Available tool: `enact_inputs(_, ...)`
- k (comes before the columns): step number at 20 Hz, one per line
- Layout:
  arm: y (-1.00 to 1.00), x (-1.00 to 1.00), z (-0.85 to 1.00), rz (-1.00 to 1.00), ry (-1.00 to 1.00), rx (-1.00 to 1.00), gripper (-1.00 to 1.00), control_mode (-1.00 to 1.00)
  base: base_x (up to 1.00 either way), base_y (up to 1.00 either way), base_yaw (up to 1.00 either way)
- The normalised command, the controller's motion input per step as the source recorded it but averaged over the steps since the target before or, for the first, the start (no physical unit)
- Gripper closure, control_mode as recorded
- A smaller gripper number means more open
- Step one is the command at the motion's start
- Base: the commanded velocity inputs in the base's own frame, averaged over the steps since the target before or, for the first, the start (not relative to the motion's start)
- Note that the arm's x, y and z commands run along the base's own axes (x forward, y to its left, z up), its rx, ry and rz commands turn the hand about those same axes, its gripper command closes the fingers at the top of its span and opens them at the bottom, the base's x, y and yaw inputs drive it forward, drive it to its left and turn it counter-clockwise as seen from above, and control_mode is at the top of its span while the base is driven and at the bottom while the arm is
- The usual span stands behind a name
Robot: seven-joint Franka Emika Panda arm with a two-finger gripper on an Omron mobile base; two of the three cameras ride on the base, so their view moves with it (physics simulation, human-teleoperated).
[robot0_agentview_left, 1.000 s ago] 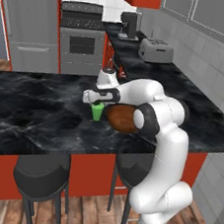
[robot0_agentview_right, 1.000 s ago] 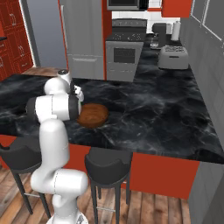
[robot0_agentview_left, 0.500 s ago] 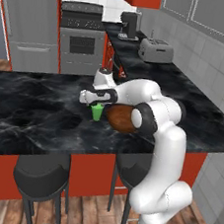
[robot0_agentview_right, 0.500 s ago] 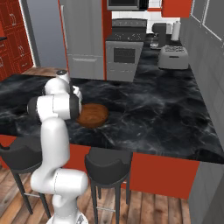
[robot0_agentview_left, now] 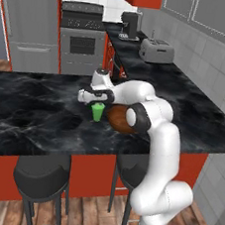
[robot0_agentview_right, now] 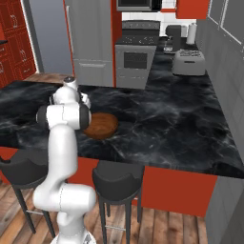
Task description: Place the cup inside the bowl on the dining table and move the bowl to any counter.
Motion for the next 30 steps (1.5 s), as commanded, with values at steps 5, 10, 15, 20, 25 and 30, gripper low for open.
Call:
enact_inputs(5,0.0,0.24,-0.01,0.0,0.03,0.0,-1.0,-1.0,0.0,0.0,0.0)
enact_inputs(10,0.03,0.13,-0.08,0.0,0.05,0.0,-1.0,-1.0,0.0,0.0,0.0)
enact_inputs(15,0.15,0.0,-0.03,0.0,0.08,0.0,-1.0,-1.0,0.0,0.0,0.0)
enact_inputs(20,0.15,-0.09,0.0,0.0,0.07,0.0,-1.0,-1.0,0.0,0.0,0.0)
enact_inputs(25,0.05,-0.39,-0.07,0.0,0.03,0.0,-1.0,-1.0,0.0,0.0,0.0)
enact_inputs(30,0.0,-0.23,-0.24,0.0,0.0,0.0,-1.0,-1.0,0.0,0.0,0.0)
